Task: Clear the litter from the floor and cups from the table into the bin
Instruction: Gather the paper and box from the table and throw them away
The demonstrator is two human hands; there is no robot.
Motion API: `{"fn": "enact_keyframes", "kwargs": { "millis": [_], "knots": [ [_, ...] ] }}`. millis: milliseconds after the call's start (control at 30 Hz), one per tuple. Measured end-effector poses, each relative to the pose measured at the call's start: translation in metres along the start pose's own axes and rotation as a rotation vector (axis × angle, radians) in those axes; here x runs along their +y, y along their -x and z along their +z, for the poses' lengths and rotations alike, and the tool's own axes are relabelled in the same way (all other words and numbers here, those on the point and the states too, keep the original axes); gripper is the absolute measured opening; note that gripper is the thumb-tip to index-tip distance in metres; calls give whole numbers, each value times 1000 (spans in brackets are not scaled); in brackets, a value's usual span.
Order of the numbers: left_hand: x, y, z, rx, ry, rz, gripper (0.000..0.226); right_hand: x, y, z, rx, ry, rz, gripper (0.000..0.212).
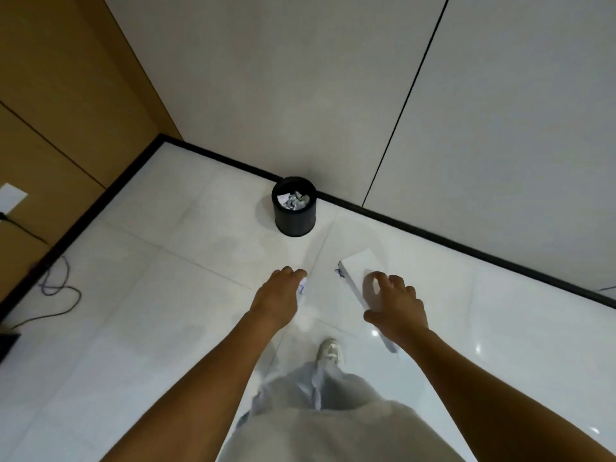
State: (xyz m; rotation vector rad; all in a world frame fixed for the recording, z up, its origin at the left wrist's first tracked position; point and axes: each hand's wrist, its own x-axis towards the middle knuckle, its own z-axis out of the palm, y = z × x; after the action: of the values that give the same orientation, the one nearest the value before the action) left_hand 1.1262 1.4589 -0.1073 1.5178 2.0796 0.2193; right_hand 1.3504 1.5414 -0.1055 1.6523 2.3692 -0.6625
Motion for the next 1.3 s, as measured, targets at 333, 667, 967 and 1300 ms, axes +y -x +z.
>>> {"fn": "enact_keyframes", "kwargs": {
  "millis": [333, 667, 967, 1300],
  "knots": [
    [-25, -188, -58, -71, -7, -144, 19, -38, -229, -77, -77, 2, -86, 73],
    [-66, -370, -101, -69, 41, -239, 51, -85, -423, -104, -185, -19, -69, 76],
    [-97, -523, -48, 30, 247, -416, 32, -77, -568, -64, -270, -31, -182, 82],
    [-142, -635, 37, -68, 272, -657, 57, -52, -675, -3, -433, 156, -258, 83]
  ]
}}
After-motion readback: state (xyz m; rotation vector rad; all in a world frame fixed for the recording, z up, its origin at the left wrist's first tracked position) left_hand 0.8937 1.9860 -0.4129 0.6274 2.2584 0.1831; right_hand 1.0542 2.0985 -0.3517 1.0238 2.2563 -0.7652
